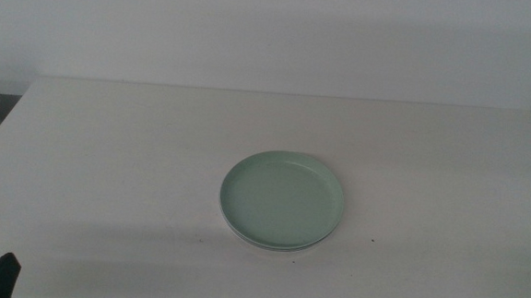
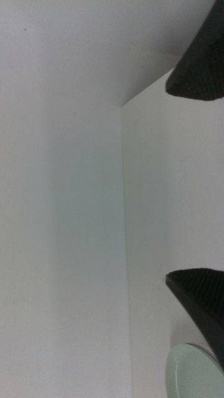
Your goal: Stack the three bowls on top of each other.
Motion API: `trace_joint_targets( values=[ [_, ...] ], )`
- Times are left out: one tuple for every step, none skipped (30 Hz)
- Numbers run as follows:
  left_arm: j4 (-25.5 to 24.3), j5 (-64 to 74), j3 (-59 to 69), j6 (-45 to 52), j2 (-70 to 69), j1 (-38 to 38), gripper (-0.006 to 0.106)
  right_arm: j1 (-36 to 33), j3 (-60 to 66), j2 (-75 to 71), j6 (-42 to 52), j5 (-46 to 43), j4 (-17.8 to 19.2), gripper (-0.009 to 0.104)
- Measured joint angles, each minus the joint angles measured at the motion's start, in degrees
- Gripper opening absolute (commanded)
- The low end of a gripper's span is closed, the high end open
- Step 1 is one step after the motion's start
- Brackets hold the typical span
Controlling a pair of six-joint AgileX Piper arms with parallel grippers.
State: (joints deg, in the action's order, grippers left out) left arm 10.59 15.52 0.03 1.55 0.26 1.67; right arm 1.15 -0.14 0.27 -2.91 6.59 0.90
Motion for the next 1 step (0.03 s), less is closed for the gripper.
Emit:
trace_joint_targets(
  values=[
    [0.0,0.0,0.0,0.0,0.0,0.0,0.094,0.0,0.0,0.0,0.0,-0.1,0.0,0.092]
  ],
)
